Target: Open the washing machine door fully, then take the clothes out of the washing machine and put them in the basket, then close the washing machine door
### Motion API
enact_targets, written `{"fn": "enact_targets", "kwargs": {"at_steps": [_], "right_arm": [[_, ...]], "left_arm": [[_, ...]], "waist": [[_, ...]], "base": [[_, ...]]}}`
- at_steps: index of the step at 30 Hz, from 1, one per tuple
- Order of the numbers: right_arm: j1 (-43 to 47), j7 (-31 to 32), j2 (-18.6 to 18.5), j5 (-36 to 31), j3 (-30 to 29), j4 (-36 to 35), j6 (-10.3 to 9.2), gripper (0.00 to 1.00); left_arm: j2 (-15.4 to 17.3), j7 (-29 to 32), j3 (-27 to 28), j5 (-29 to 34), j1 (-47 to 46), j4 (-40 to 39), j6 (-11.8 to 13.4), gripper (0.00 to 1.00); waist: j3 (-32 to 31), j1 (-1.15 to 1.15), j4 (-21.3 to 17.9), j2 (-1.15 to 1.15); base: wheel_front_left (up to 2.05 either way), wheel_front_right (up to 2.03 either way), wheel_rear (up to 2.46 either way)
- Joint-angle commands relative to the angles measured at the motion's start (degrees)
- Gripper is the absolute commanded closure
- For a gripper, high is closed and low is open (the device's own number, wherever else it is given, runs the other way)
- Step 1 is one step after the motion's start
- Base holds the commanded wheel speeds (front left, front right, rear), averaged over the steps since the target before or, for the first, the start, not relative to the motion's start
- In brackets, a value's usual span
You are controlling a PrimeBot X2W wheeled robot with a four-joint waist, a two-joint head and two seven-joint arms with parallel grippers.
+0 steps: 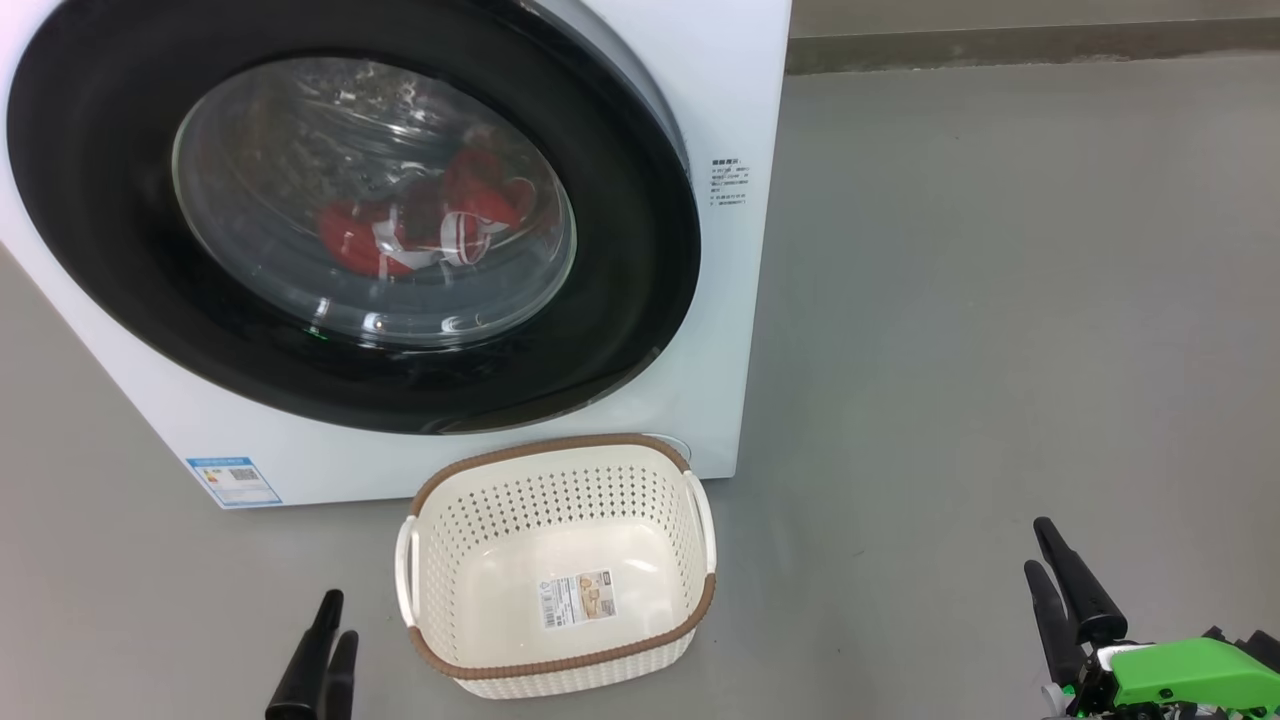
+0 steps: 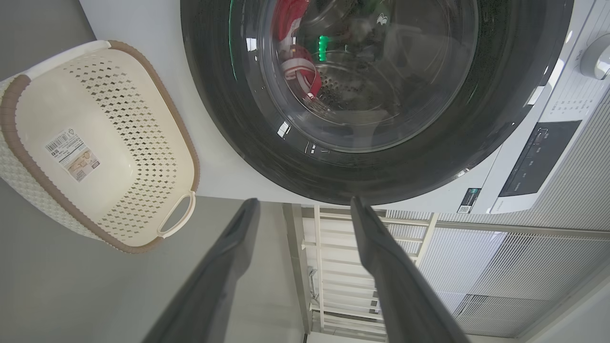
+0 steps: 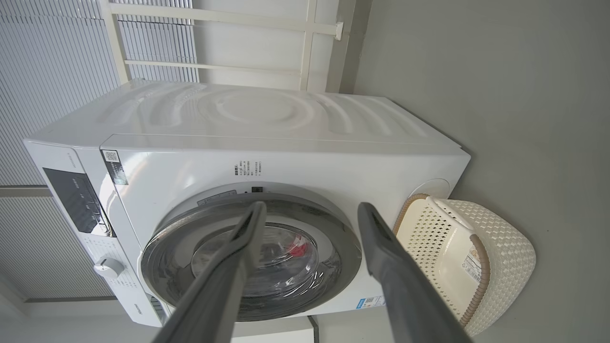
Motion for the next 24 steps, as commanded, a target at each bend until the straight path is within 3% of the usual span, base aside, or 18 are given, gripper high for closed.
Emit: {"fn": "enact_targets", "kwargs": {"at_steps": [1,24], "right_arm": [[-1.74,-0.46,-0.47,-0.09,0.28,-1.91,0.01,0.0],[-0.28,-4.27,-1.96,-9.9,3.29,-3.97,0.0,0.0]], "left_arm": [[0.71,-0.55,0.12,0.54,-1.23,-1.89,-0.06,0.0],[0.87,-4.28,-0.38,15.03,-0.06,-5.62,0.03,0.0]], "waist": [[-0.02,0.07,0.04,0.0],[0.09,0.0,0.22,0.0]], "base": [[0.0,0.0,0.0],[0.0,0.0,0.0]]}}
